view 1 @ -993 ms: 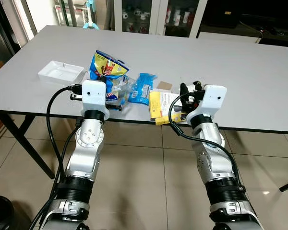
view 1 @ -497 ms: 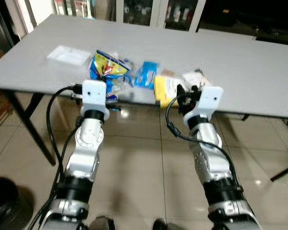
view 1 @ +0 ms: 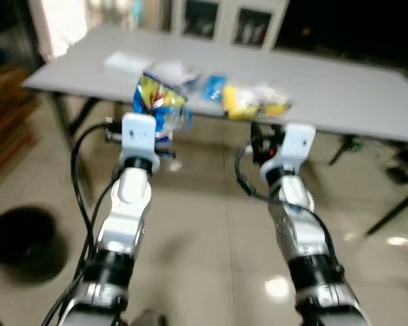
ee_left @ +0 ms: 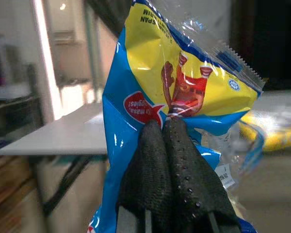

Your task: Picking trash to rubbish bin

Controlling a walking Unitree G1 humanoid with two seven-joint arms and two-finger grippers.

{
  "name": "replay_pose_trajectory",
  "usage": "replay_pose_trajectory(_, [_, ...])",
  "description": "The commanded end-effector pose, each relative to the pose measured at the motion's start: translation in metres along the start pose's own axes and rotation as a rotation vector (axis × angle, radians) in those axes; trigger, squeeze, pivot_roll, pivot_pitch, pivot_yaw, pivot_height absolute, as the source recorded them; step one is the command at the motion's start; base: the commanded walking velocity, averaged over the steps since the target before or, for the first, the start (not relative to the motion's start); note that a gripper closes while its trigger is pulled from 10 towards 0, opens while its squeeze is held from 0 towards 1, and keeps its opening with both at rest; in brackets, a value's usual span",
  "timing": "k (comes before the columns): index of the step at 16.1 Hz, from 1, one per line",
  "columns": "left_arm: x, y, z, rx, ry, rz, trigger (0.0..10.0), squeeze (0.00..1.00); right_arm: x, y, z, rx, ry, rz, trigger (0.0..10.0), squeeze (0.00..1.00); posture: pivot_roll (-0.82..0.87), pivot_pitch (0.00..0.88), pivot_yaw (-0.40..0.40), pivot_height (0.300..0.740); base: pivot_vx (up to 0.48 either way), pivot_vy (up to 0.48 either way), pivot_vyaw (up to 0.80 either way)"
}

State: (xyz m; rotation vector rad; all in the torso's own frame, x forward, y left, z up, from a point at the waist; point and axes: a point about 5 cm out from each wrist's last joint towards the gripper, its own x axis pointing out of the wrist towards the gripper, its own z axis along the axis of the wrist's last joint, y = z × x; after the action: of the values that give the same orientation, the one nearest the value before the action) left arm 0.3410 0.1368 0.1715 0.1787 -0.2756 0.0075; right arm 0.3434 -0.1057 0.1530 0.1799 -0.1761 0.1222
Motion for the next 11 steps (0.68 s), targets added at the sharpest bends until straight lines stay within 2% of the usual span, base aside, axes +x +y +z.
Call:
replay_pose_trajectory(1, [0.002,-0.005,0.003,0.007,0.000,-0.006,10.0,0.00,-0.003,-0.009,-0.002,-0.009,0.010,-0.018,10.0,0.00,0.01,0.006,-0.075,0.740,0.000,0.000,0.00])
replay_pose_trajectory(4, [0.001,-0.006,-0.003,-0.005,0.032,-0.016,10.0,0.00,-0.005,-0.007,-0.007,-0.030,0.050,0.018,10.0,0.00,0.01,0.017,-0.075,0.740,0.000,0.000,0.30])
replay_pose_trajectory(7, [0.000,-0.008,-0.004,-0.037,0.040,-0.024,10.0,0.00,-0.006,-0.005,-0.008,-0.034,0.057,0.029,10.0,0.00,0.00,0.025,-0.076,0.740,0.000,0.000,0.80])
replay_pose_trajectory(11, [0.001,-0.005,-0.008,-0.033,0.077,-0.004,10.0,0.00,-0.008,-0.003,-0.010,-0.024,0.074,0.052,10.0,0.00,0.00,0.035,-0.076,0.740,0.396,0.000,0.80])
